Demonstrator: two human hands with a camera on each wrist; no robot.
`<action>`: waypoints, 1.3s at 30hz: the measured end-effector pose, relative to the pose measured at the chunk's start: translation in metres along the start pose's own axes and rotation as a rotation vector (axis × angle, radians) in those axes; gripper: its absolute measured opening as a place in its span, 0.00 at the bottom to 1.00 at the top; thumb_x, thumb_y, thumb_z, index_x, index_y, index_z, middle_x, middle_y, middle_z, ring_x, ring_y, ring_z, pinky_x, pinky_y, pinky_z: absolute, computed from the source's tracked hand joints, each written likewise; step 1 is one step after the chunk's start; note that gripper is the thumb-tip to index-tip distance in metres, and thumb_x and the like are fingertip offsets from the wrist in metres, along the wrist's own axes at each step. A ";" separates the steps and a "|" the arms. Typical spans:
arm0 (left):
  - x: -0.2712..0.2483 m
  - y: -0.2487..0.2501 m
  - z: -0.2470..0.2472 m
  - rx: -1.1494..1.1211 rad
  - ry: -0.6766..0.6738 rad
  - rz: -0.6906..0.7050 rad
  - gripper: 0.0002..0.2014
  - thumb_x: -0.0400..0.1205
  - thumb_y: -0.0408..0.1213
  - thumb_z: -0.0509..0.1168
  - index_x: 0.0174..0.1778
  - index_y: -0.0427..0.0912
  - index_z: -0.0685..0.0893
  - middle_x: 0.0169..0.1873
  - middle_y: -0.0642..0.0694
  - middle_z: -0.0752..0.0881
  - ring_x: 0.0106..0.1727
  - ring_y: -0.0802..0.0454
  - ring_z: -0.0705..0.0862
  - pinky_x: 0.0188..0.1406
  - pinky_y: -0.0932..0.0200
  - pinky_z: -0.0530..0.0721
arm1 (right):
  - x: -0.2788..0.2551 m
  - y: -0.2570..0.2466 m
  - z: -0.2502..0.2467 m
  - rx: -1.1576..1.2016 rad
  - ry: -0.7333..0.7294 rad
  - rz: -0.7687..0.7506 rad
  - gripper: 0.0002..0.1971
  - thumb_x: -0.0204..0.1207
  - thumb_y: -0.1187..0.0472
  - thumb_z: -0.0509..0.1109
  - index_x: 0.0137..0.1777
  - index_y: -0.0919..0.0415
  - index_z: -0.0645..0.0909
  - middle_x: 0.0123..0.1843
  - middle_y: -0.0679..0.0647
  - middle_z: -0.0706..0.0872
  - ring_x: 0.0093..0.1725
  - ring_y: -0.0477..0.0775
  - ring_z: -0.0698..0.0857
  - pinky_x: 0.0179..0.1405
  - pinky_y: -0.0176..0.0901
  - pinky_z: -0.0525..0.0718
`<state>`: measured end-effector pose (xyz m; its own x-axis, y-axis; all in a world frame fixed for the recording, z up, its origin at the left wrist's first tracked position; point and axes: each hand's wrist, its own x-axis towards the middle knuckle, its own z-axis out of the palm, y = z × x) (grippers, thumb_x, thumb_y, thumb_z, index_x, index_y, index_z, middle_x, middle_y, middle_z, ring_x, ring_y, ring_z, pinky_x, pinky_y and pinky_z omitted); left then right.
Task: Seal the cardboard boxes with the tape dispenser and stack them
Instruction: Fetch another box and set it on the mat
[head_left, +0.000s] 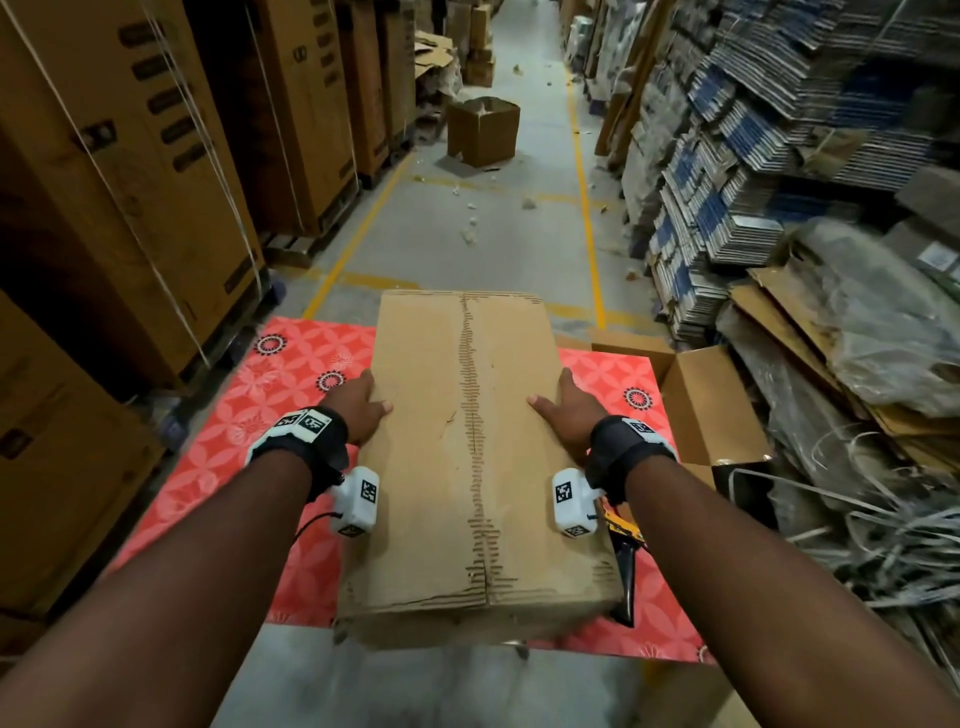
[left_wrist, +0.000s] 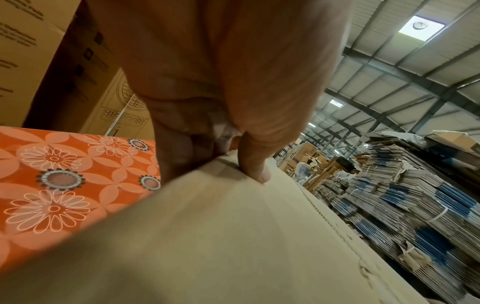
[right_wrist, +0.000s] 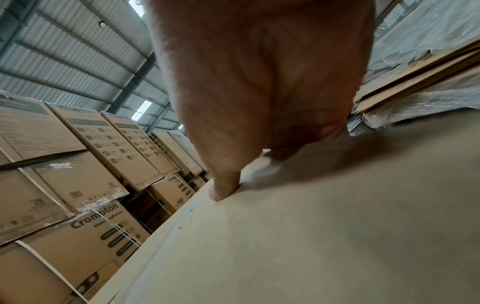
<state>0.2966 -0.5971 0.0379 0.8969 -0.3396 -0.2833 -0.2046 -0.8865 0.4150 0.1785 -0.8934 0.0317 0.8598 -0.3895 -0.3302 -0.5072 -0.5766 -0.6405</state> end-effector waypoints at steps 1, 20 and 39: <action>0.000 -0.001 0.000 -0.019 -0.001 -0.001 0.20 0.85 0.43 0.64 0.68 0.35 0.72 0.63 0.34 0.82 0.61 0.36 0.81 0.53 0.52 0.77 | 0.000 0.000 0.001 -0.001 0.005 0.001 0.42 0.82 0.40 0.66 0.86 0.56 0.48 0.74 0.60 0.80 0.67 0.66 0.82 0.66 0.54 0.80; -0.140 0.027 0.041 0.163 -0.112 -0.052 0.42 0.82 0.50 0.66 0.84 0.38 0.50 0.81 0.30 0.54 0.77 0.33 0.68 0.76 0.46 0.70 | -0.135 0.042 -0.006 -0.285 -0.404 -0.091 0.54 0.80 0.37 0.66 0.85 0.51 0.26 0.79 0.64 0.74 0.71 0.64 0.80 0.73 0.52 0.77; -0.160 0.021 0.054 0.124 -0.113 -0.037 0.41 0.84 0.50 0.63 0.86 0.43 0.44 0.85 0.39 0.39 0.83 0.28 0.39 0.82 0.34 0.51 | -0.118 0.029 0.020 -0.178 -0.126 -0.135 0.43 0.81 0.45 0.70 0.88 0.55 0.48 0.74 0.64 0.79 0.68 0.66 0.81 0.64 0.49 0.80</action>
<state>0.1278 -0.5778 0.0456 0.8563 -0.3330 -0.3948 -0.2255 -0.9287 0.2943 0.0637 -0.8495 0.0380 0.9154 -0.2141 -0.3409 -0.3801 -0.7387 -0.5566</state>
